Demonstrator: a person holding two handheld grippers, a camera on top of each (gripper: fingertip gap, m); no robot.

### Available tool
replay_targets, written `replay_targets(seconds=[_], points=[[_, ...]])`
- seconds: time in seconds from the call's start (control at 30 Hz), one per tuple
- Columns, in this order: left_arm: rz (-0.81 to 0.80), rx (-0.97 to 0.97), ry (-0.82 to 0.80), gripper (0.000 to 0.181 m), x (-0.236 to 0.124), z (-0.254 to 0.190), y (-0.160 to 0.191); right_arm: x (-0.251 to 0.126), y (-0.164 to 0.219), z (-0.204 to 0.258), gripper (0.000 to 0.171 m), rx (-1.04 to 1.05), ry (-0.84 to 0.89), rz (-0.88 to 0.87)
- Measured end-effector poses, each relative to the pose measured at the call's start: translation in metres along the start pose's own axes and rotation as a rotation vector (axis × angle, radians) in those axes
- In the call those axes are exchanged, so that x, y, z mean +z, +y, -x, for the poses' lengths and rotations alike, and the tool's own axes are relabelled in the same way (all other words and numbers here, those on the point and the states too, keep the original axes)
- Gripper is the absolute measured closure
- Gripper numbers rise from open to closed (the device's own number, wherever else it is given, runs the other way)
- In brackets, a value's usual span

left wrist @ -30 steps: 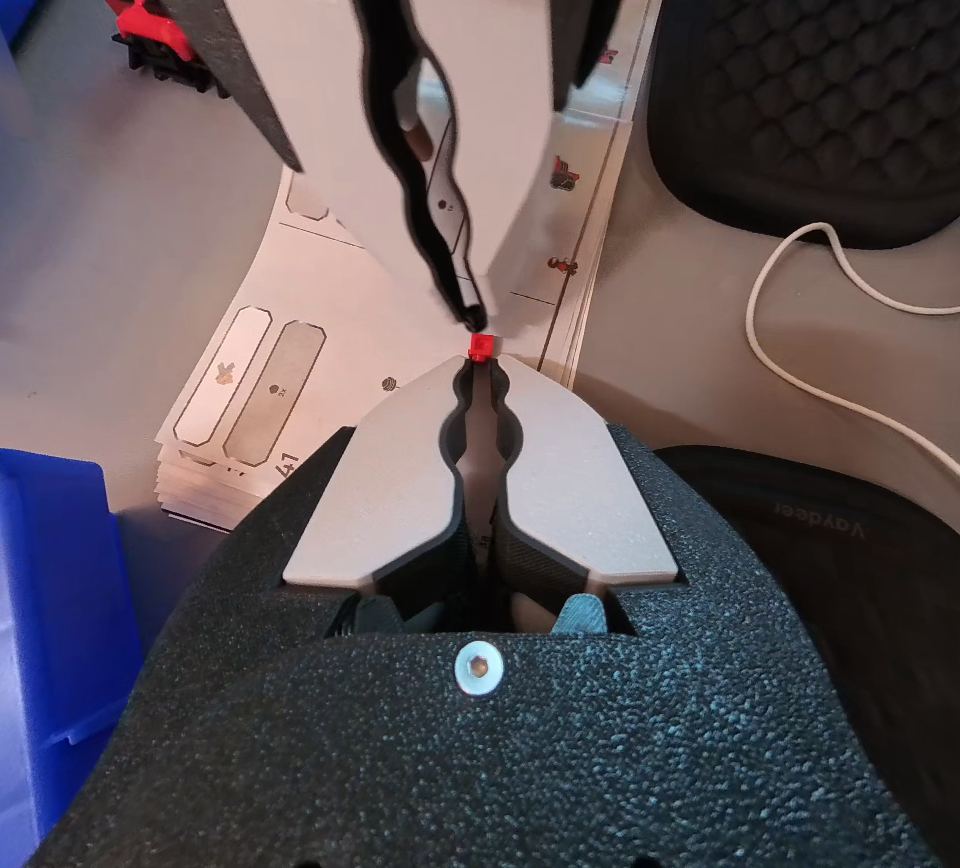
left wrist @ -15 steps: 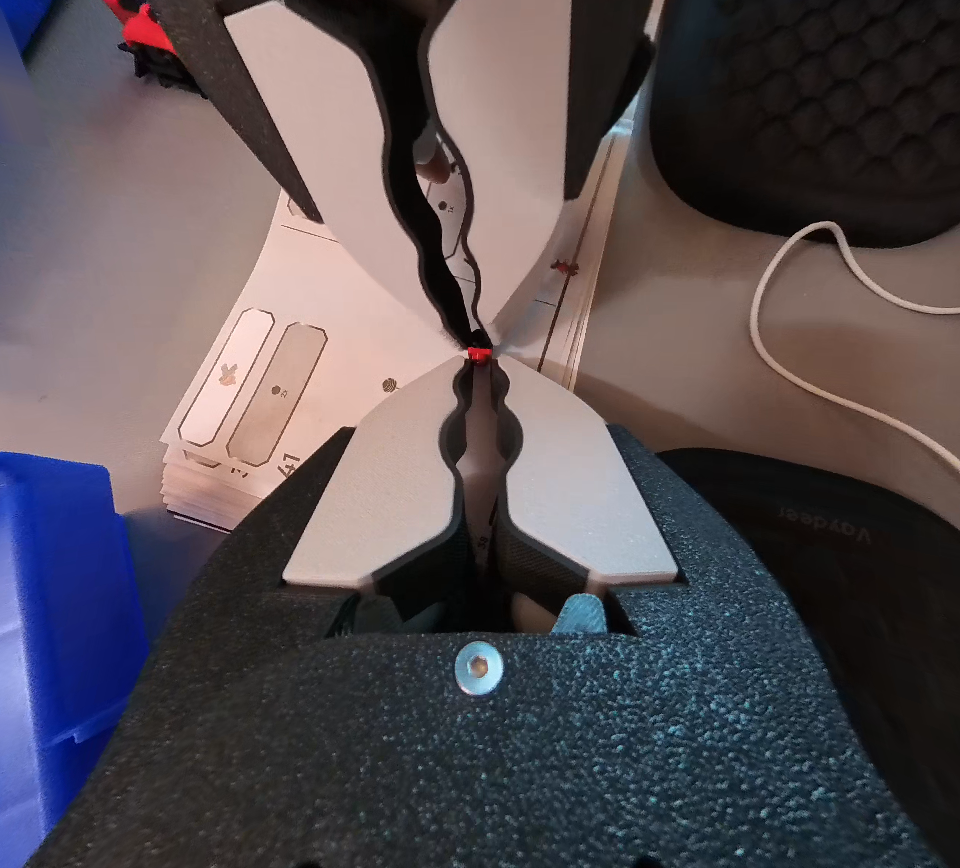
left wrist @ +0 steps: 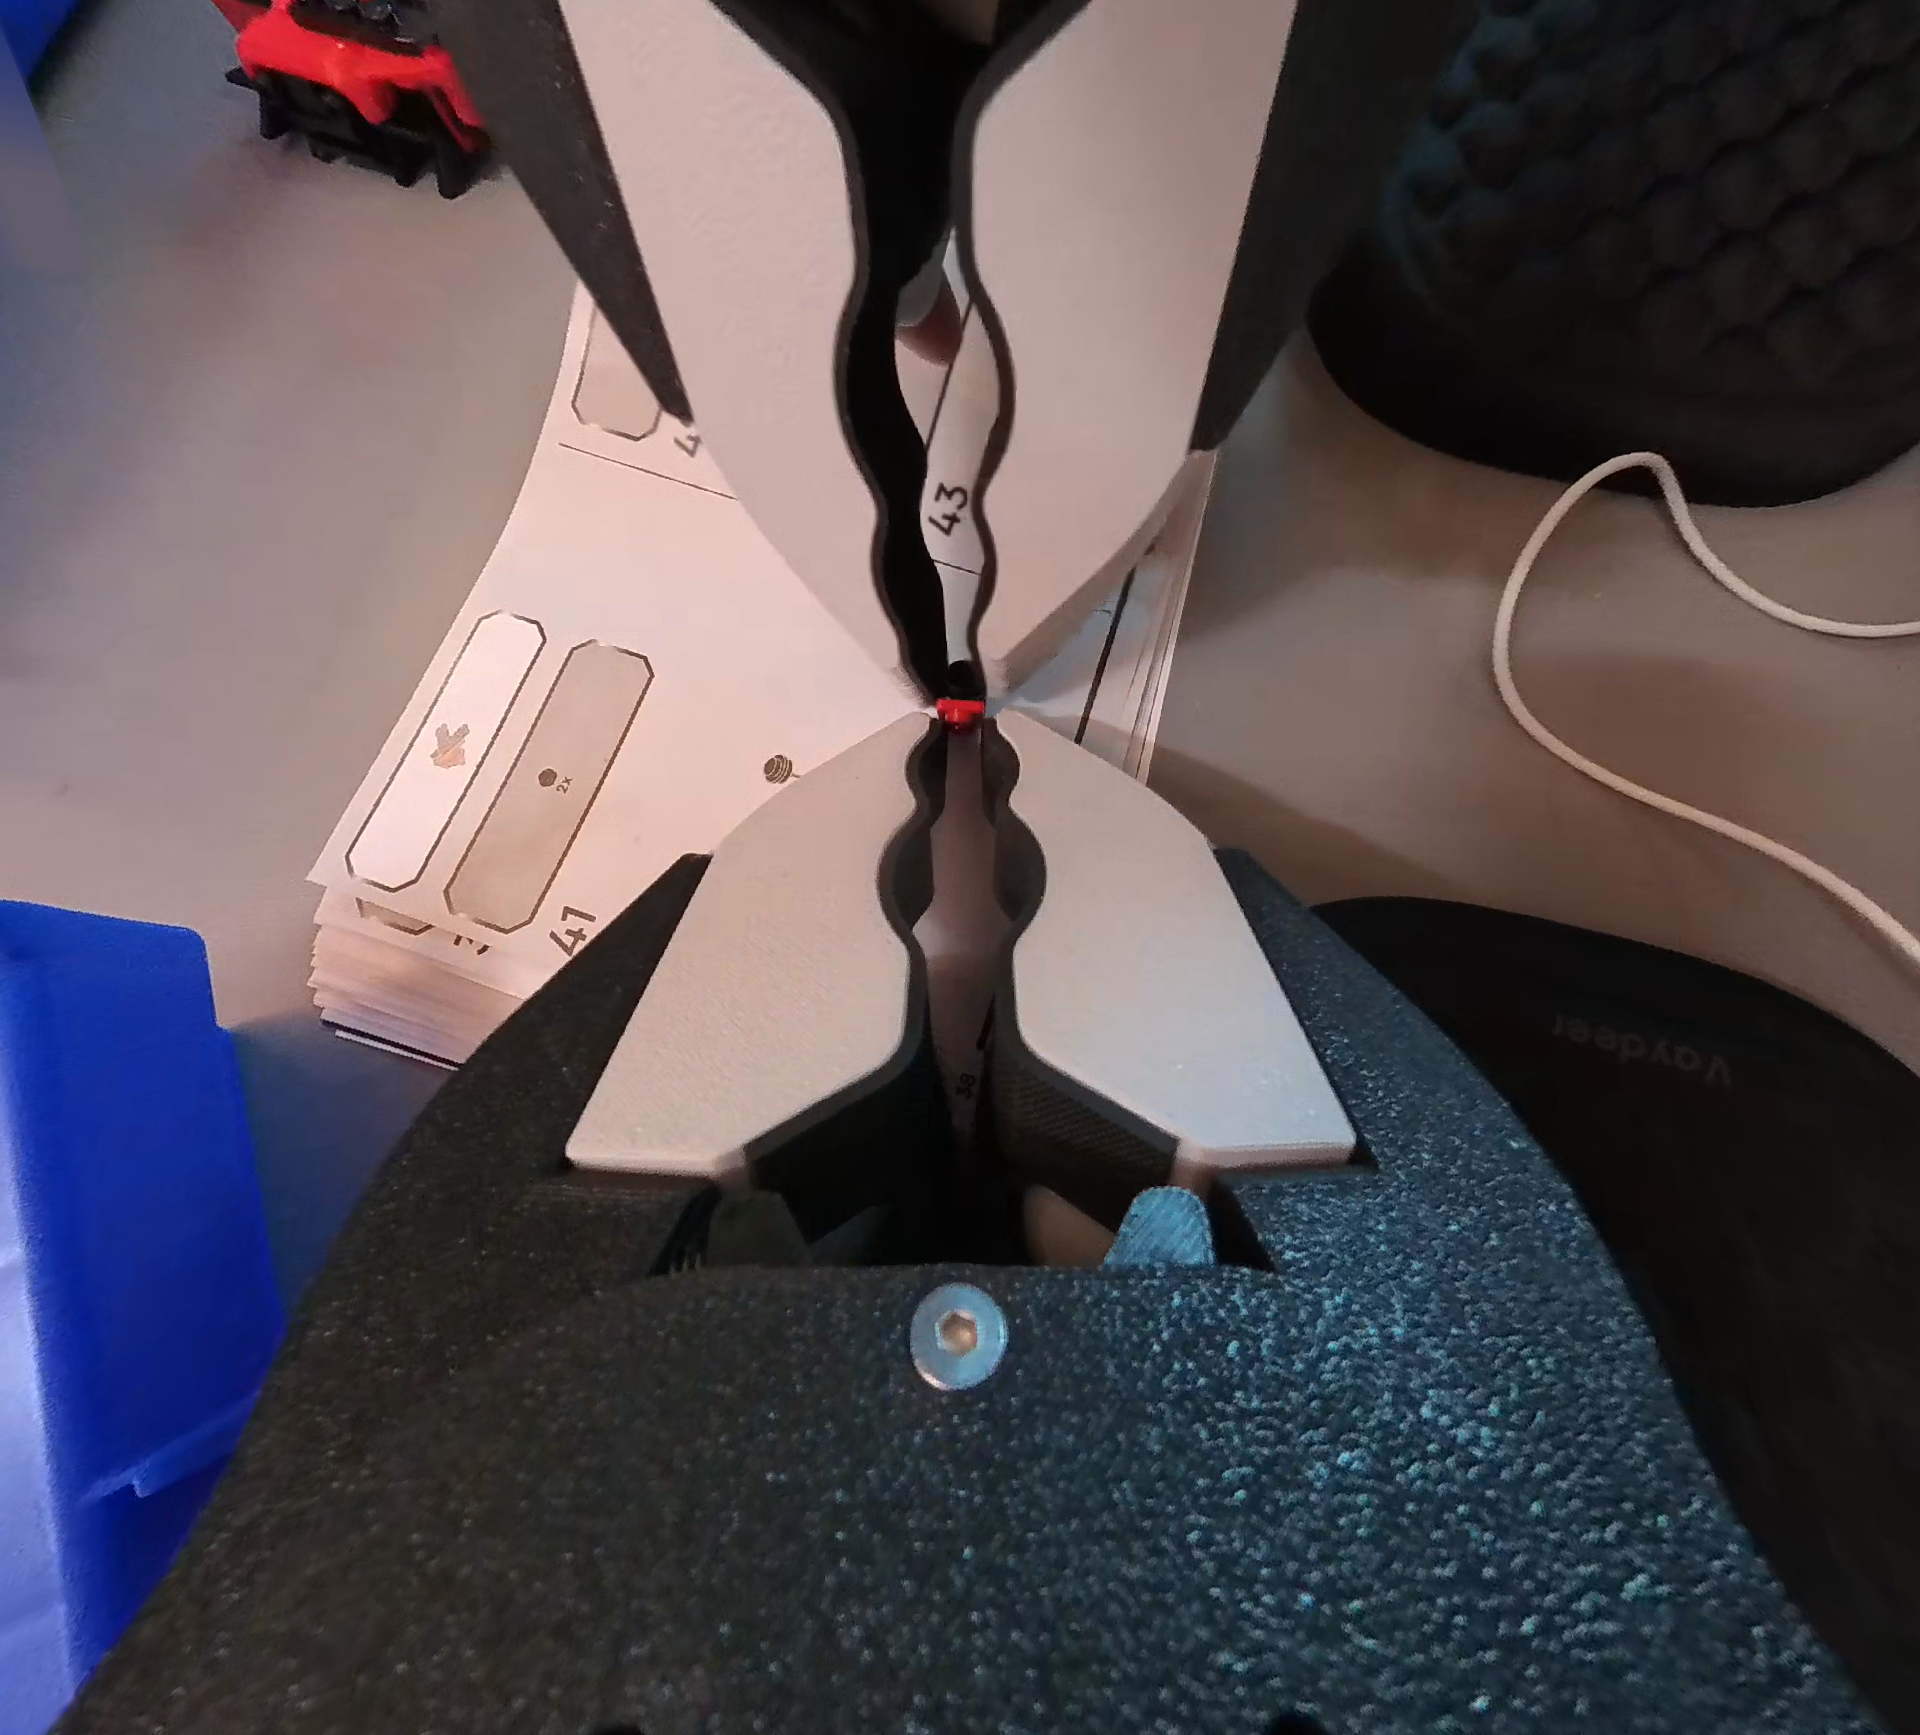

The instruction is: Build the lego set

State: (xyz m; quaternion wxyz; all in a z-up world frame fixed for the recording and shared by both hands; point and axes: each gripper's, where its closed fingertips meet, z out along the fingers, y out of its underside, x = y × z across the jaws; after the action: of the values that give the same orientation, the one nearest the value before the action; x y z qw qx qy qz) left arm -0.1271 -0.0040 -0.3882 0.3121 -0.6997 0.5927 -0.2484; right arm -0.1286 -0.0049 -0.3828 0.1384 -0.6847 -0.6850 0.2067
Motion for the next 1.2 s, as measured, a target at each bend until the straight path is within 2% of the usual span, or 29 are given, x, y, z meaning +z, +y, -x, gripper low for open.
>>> replay_targets(seconds=[0.23,0.53,1.07,1.2], points=[[0.001,0.008,-0.005,0.176,0.0,0.0,0.0,0.001,0.0,0.0,0.164,-0.007,0.071,0.014],[0.011,0.037,-0.026,0.176,0.001,0.0,0.0,0.002,0.0,0.0,0.164,0.047,0.061,0.034],[0.013,0.039,-0.043,0.176,0.0,0.002,0.0,-0.007,-0.006,-0.005,0.157,0.034,0.049,-0.171],[-0.006,0.001,-0.017,0.175,-0.001,0.003,0.0,-0.01,0.0,-0.002,0.152,-0.06,0.068,-0.183]])
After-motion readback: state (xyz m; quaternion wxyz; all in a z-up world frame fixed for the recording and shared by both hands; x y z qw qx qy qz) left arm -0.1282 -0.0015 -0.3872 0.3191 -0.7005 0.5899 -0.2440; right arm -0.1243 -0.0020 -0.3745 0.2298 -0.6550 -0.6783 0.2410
